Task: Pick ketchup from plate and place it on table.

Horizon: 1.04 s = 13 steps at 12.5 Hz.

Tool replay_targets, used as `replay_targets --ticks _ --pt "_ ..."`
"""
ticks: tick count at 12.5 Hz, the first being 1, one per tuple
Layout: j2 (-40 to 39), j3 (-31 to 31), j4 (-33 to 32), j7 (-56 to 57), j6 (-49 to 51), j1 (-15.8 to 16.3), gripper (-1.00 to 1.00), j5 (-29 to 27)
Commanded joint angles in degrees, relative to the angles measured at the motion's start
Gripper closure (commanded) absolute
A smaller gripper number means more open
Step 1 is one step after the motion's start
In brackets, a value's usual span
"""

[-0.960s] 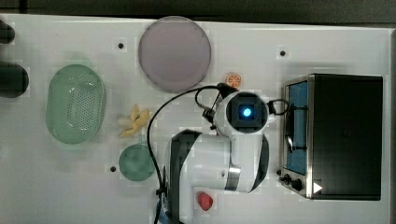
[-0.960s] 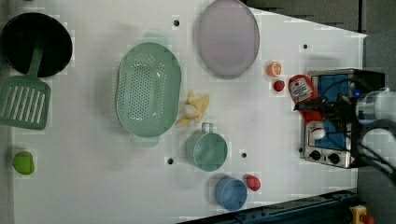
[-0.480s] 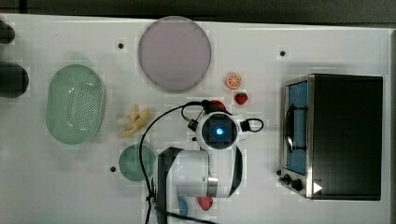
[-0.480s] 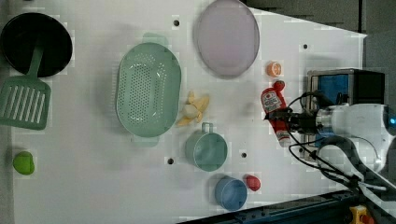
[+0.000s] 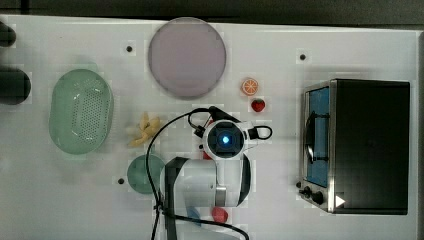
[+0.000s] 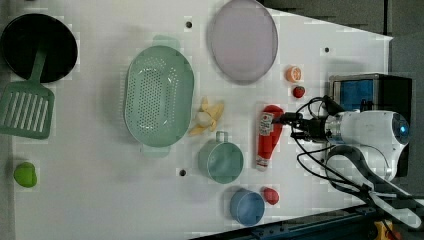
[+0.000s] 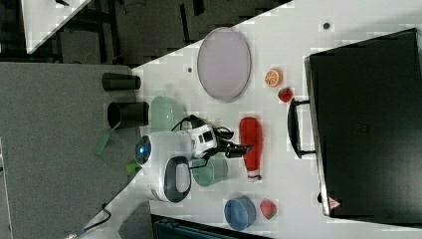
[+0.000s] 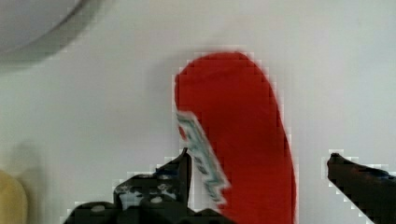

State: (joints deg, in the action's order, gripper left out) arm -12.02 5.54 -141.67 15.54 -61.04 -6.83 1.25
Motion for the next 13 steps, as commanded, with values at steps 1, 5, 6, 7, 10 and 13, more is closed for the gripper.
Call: replay_targets --ticks 1,5,6,7,10,13 --pt "4.3 -0.5 1.8 -2.8 -1.0 -0.5 -1.0 0.2" --pt "12.3 -0.8 7.7 -7.3 9.3 -0.6 -1.0 0.1" --pt "14.0 -0.8 10.2 -9.0 14.4 -0.6 -1.0 0.1" --pt "15.3 -0.8 12.9 -10.4 19.3 -0.6 -1.0 0.1" --pt "17.0 -0.7 21.9 -15.5 32.5 -0.6 -1.0 0.1" --pt "17.1 -0.7 30.5 -15.8 42.6 -0.6 -1.0 0.1"
